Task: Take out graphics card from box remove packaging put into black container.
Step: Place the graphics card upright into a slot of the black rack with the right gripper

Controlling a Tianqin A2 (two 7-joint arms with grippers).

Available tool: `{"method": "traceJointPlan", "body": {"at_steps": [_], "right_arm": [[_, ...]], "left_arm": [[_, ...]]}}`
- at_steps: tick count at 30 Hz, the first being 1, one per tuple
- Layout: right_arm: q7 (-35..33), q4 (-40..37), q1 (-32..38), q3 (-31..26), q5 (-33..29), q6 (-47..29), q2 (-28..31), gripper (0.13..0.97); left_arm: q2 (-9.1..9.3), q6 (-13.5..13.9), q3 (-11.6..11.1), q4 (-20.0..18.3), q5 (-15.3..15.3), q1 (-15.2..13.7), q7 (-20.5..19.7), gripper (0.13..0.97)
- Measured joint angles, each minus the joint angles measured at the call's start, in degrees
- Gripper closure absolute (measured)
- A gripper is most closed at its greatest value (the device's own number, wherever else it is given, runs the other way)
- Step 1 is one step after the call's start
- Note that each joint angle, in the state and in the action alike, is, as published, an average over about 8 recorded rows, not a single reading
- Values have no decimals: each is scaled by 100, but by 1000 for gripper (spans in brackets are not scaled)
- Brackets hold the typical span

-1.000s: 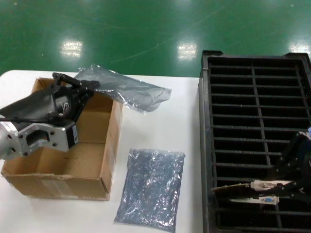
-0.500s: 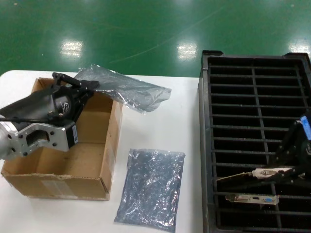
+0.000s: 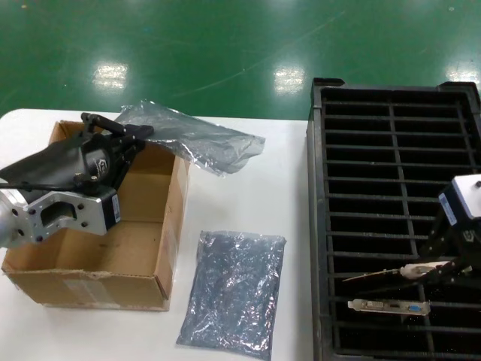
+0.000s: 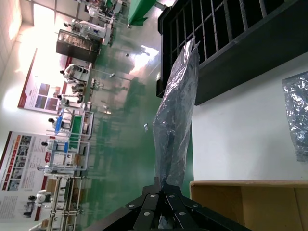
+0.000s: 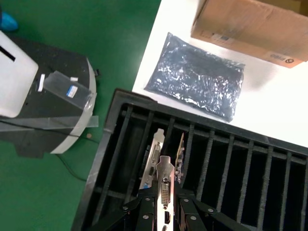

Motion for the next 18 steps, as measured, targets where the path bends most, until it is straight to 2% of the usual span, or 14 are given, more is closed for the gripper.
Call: {"method": "traceJointPlan", "body": {"at_steps": [9,18], "right_arm": [[-129,-119,133,-166,-102,0,-91,909],[-79,131,295,-285,57,0,82,909]], "left_arm": [[0,0,0,0,0,0,0,959],[0,0,0,0,0,0,0,959]]}}
